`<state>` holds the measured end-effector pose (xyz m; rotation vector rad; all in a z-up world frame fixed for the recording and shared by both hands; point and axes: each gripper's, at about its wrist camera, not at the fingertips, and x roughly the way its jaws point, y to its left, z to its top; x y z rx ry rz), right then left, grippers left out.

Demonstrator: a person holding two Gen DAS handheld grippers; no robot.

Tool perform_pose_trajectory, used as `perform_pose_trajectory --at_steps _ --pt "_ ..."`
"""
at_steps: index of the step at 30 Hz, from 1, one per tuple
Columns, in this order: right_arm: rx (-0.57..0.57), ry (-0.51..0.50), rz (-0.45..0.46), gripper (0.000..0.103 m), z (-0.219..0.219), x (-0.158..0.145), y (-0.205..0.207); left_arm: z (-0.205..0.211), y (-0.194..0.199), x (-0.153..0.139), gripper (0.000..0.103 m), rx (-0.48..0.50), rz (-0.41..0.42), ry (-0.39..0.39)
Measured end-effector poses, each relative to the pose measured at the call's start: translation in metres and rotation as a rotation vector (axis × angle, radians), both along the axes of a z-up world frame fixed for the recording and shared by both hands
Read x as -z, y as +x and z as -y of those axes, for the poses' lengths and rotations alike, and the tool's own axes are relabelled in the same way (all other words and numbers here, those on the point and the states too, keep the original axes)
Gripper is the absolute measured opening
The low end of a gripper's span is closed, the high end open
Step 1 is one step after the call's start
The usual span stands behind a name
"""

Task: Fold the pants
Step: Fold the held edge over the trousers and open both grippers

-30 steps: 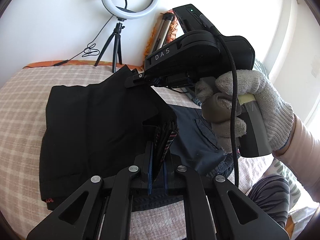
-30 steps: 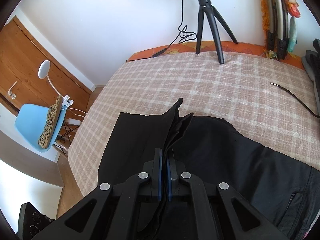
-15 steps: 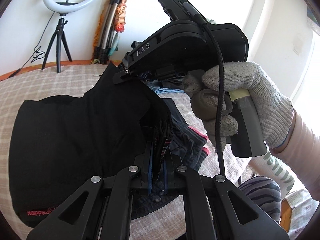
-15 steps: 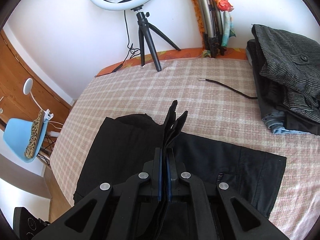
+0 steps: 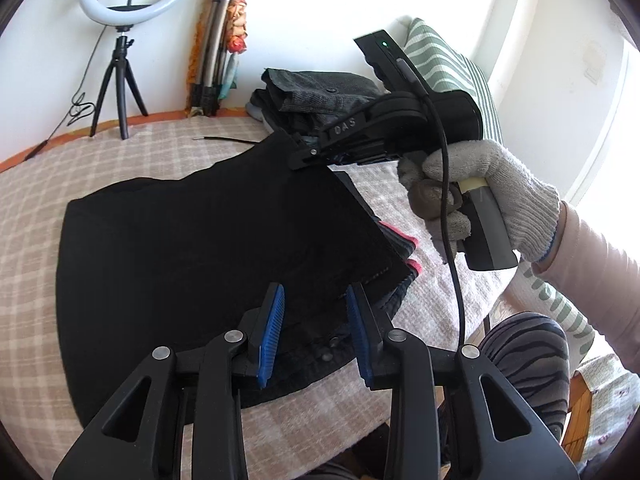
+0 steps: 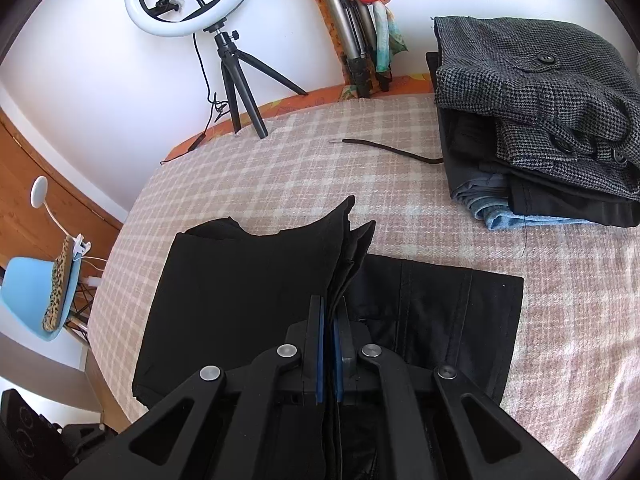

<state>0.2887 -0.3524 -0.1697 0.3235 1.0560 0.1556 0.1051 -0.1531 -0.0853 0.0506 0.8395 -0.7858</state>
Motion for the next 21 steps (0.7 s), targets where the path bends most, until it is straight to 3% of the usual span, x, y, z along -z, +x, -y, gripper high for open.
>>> perform_pose_trajectory --at_steps 2,4,7,11,13,15,16,21 --pt "0.005 -0.012 -0.007 0.001 0.003 0.005 -0.001 -0.027 0.002 -0.003 0.038 -0.057 0.028 0.020" --pt "0.021 -0.013 -0.014 0.001 0.008 0.009 -0.002 -0.056 0.011 -0.003 0.038 -0.136 0.044 0.057" --pt "0.037 -0.032 -0.016 0.001 0.015 0.011 -0.004 -0.095 0.029 0.005 0.038 -0.259 0.013 0.075" --pt "0.030 -0.070 -0.031 0.002 0.018 0.019 0.000 -0.115 0.044 0.015 0.038 -0.322 -0.010 0.066" --pt "0.013 -0.100 -0.043 0.008 0.015 0.021 0.003 -0.114 0.045 0.018 0.038 -0.331 0.001 0.069" --pt "0.018 -0.172 -0.045 0.028 0.011 0.020 0.003 -0.108 0.046 0.021 0.038 -0.323 0.008 0.067" --pt "0.022 -0.190 -0.038 0.032 0.010 0.018 0.002 -0.105 0.046 0.024 0.038 -0.319 0.015 0.075" --pt "0.025 -0.282 0.058 0.041 -0.004 -0.009 -0.007 -0.099 0.045 0.039 0.038 -0.333 0.004 0.139"
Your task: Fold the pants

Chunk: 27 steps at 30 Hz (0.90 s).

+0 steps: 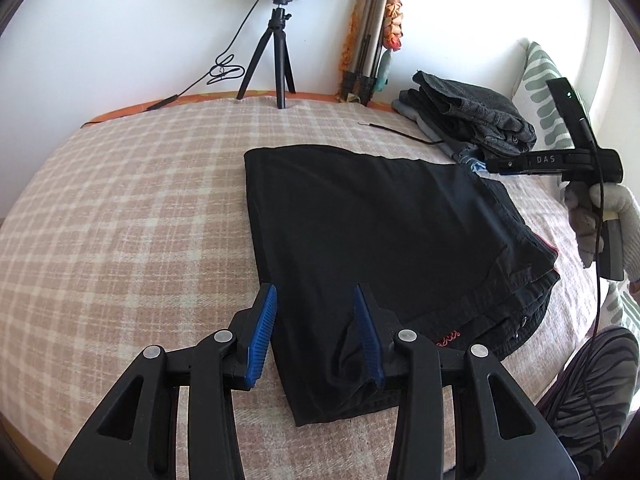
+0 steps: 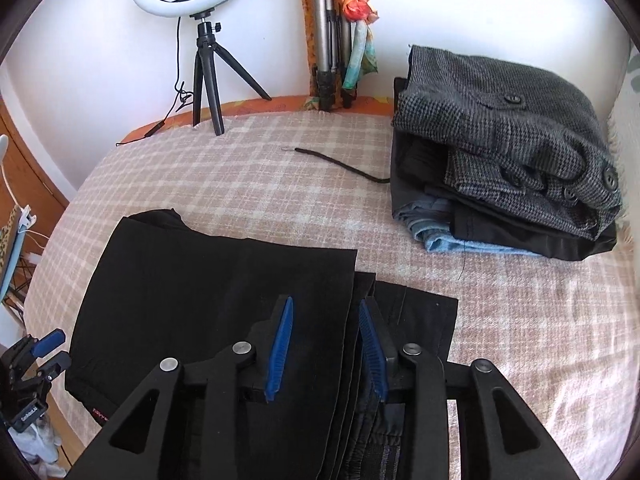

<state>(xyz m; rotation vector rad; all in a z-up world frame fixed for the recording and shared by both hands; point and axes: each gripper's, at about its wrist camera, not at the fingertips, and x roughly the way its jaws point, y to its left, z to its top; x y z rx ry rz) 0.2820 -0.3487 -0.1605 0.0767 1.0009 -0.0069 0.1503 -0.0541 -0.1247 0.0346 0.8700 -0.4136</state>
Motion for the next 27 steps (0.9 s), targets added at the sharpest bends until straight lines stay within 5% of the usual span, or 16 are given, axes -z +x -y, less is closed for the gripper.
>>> perform_pose_trajectory --at_steps 6,12,21,27 --pt "-0.148 0.049 0.044 0.041 -0.046 -0.021 -0.002 -0.007 -0.007 0.022 0.038 -0.033 -0.039 0.008" --pt "-0.253 0.092 0.010 0.041 -0.101 -0.014 0.011 -0.001 -0.018 0.028 0.040 -0.012 0.007 0.087" --pt "-0.356 0.180 -0.131 0.046 -0.187 0.006 0.052 -0.027 -0.017 0.029 0.040 -0.048 -0.091 -0.207" --pt "-0.382 0.146 -0.222 0.046 -0.240 0.024 0.078 -0.038 -0.016 0.032 0.040 -0.066 -0.129 -0.339"
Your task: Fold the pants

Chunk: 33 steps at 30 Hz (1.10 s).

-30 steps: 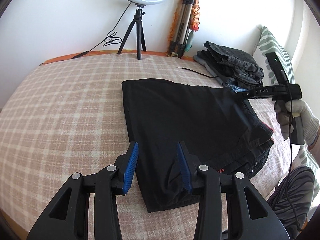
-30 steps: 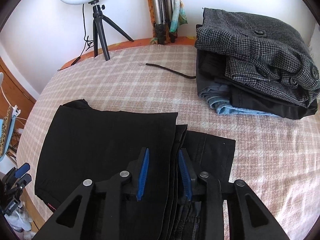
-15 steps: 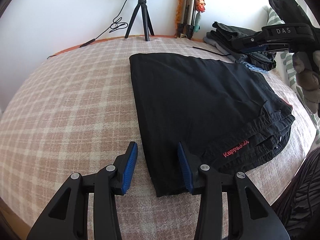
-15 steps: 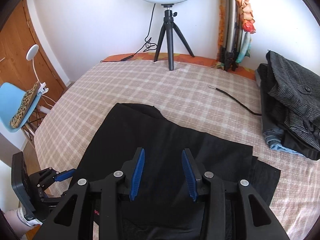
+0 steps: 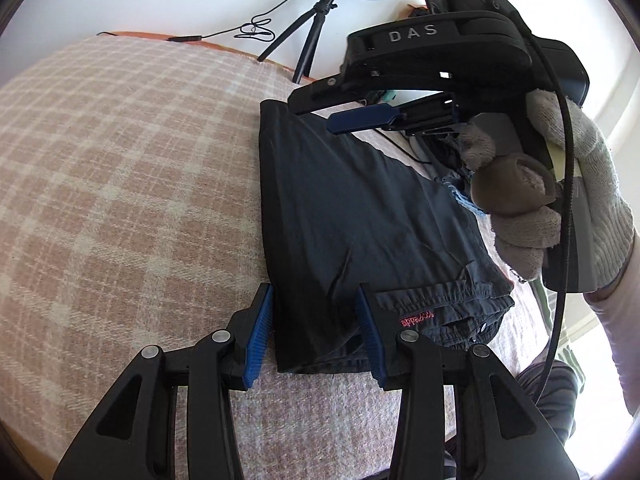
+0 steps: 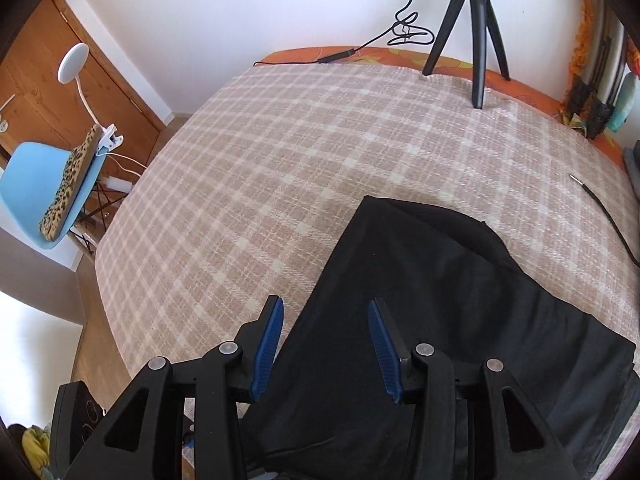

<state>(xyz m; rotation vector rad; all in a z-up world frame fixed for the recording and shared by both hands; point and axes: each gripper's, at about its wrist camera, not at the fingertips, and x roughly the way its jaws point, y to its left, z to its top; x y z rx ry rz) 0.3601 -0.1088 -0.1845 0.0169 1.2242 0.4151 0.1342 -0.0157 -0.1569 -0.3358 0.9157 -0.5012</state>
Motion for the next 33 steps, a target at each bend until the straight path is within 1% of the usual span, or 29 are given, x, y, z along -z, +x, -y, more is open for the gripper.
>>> perform_pose_trajectory --at_steps 3,5,11,13,15,16,18,19,20,21,22,23,26,28,29,30,31,32,33 --pt "-0.012 -0.074 -0.030 0.046 -0.020 0.011 0.010 -0.005 0.001 0.002 0.040 -0.006 -0.016 -0.059" --pt "-0.016 -0.117 -0.051 0.046 -0.029 0.018 0.015 -0.007 0.001 0.003 0.040 -0.007 -0.018 -0.080" --pt "-0.026 -0.265 -0.075 0.046 -0.048 0.036 0.028 -0.002 -0.002 0.000 0.039 0.013 0.000 -0.063" --pt "-0.033 -0.307 -0.090 0.043 -0.052 0.042 0.030 0.001 -0.002 -0.001 0.039 0.022 0.004 -0.051" --pt "-0.051 -0.353 -0.095 0.033 -0.055 0.047 0.030 0.005 -0.001 -0.004 0.039 0.028 0.011 -0.040" --pt "-0.053 -0.366 -0.089 0.030 -0.055 0.048 0.030 0.007 -0.001 -0.005 0.039 0.029 0.015 -0.030" --pt "-0.053 -0.356 -0.081 0.016 -0.053 0.047 0.030 0.011 0.000 -0.008 0.039 0.028 0.022 -0.014" --pt "-0.054 -0.340 -0.082 0.013 -0.052 0.046 0.029 0.013 0.000 -0.009 0.039 0.024 0.024 -0.006" --pt "-0.054 -0.327 -0.080 0.008 -0.050 0.045 0.029 0.015 0.001 -0.010 0.043 0.016 0.022 0.002" --pt "-0.055 -0.317 -0.076 0.005 -0.049 0.044 0.028 0.014 0.001 -0.010 0.046 0.011 0.018 0.008" --pt "-0.054 -0.309 -0.069 0.004 -0.048 0.043 0.026 0.016 0.003 -0.010 0.053 0.003 0.008 0.017" --pt "-0.049 -0.299 -0.064 0.003 -0.046 0.042 0.025 0.018 0.005 -0.009 0.055 -0.005 -0.003 0.021" --pt "-0.021 -0.238 -0.051 0.001 -0.034 0.034 0.023 0.023 0.008 -0.009 0.055 -0.017 -0.006 0.029" --pt "-0.005 -0.193 -0.045 0.000 -0.026 0.029 0.021 0.021 0.009 -0.008 0.055 -0.007 -0.017 0.008" --pt "0.002 -0.173 -0.040 0.000 -0.021 0.025 0.020 0.020 0.011 -0.007 0.052 -0.012 -0.022 0.006" --pt "0.009 -0.155 -0.034 0.000 -0.018 0.021 0.018 0.020 0.012 -0.007 0.045 -0.019 -0.021 0.007" --pt "0.015 -0.139 -0.028 0.000 -0.014 0.017 0.017 0.020 0.014 -0.007 0.024 -0.021 -0.022 0.005" --pt "0.022 -0.128 -0.021 0.000 -0.012 0.012 0.015 0.020 0.015 -0.007 0.014 -0.025 -0.019 -0.002" --pt "0.027 -0.119 -0.013 0.000 -0.007 0.008 0.014 0.020 0.015 -0.010 0.014 -0.030 -0.007 -0.017"
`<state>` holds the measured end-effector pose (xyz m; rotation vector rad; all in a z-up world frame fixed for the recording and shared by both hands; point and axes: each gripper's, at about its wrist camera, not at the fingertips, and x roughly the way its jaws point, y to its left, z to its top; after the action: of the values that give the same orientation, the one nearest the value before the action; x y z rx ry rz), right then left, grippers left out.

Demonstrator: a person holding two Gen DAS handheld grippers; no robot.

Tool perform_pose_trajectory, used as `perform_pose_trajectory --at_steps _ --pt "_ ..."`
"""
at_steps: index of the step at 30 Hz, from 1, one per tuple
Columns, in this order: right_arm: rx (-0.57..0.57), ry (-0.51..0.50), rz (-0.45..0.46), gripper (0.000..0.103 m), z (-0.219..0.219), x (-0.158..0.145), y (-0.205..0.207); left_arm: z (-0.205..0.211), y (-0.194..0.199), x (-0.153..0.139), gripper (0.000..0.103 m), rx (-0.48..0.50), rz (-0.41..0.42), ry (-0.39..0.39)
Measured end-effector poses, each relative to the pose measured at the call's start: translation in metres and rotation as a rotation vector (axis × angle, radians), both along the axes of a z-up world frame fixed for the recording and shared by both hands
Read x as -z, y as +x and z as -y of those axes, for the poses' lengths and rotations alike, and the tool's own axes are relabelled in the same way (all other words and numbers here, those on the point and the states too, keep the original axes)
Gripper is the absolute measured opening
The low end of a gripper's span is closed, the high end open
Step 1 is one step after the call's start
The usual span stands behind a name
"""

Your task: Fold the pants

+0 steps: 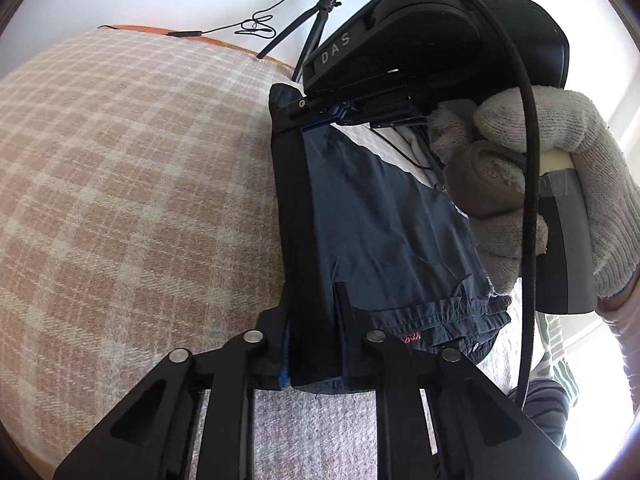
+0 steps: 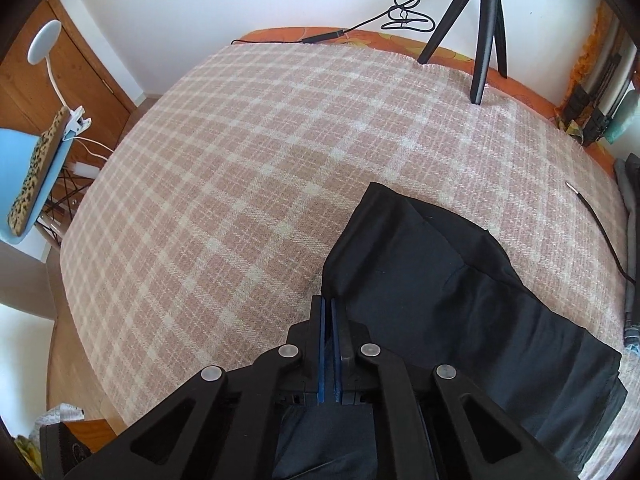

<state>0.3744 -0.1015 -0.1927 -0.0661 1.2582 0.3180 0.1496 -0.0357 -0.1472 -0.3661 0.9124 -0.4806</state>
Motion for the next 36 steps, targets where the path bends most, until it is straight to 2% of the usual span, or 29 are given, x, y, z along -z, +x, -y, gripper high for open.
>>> perform_pose_trajectory --at_steps 2,5,7,8,9,11,13,15,18,21,23,27,28,29,33,36 --pt "0.001 0.014 0.013 0.001 0.003 -0.008 -0.003 0.004 -0.001 -0.008 0.012 0.008 0.035 -0.015" --pt "-0.007 0.039 0.007 0.009 0.010 -0.019 -0.006 0.015 -0.007 -0.022 0.012 0.038 0.095 0.004" --pt "-0.012 0.031 -0.003 0.024 0.012 -0.022 -0.005 0.022 -0.009 -0.029 0.012 0.056 0.121 0.020" --pt "-0.017 0.009 -0.003 0.036 0.011 -0.023 -0.006 0.027 -0.010 -0.032 0.012 0.065 0.133 0.031" --pt "-0.028 -0.010 -0.013 0.040 0.011 -0.023 -0.007 0.031 -0.015 -0.035 0.012 0.076 0.145 0.043" --pt "-0.054 -0.033 -0.036 0.039 0.009 -0.021 -0.008 0.038 -0.016 -0.039 0.012 0.094 0.161 0.060" --pt "-0.072 -0.064 -0.016 0.029 0.009 -0.022 -0.013 0.044 -0.014 -0.043 0.012 0.106 0.172 0.072" --pt "-0.076 -0.088 0.009 0.013 0.013 -0.024 -0.016 0.048 -0.015 -0.047 0.012 0.117 0.178 0.074" --pt "-0.046 -0.055 0.033 0.005 0.028 -0.034 -0.021 0.055 -0.023 -0.056 0.012 0.140 0.190 0.076" --pt "-0.016 -0.012 0.071 0.001 0.050 -0.048 -0.030 0.065 -0.027 -0.065 0.012 0.186 0.206 0.096" --pt "0.019 0.015 0.091 0.001 0.069 -0.057 -0.036 0.071 -0.031 -0.072 0.023 0.220 0.210 0.091" --pt "0.102 0.104 0.101 0.001 0.118 -0.070 -0.050 0.075 -0.046 -0.091 0.038 0.281 0.250 0.079" --pt "0.119 0.118 0.106 0.001 0.130 -0.071 -0.055 0.074 -0.051 -0.096 0.048 0.290 0.268 0.077" --pt "0.136 0.131 0.109 0.001 0.142 -0.073 -0.059 0.072 -0.055 -0.100 0.052 0.293 0.286 0.076" --pt "0.204 0.175 0.121 0.001 0.189 -0.076 -0.075 0.066 -0.054 -0.103 0.052 0.268 0.305 0.118" --pt "0.237 0.181 0.120 0.001 0.218 -0.070 -0.082 0.064 -0.037 -0.091 0.052 0.234 0.260 0.154"
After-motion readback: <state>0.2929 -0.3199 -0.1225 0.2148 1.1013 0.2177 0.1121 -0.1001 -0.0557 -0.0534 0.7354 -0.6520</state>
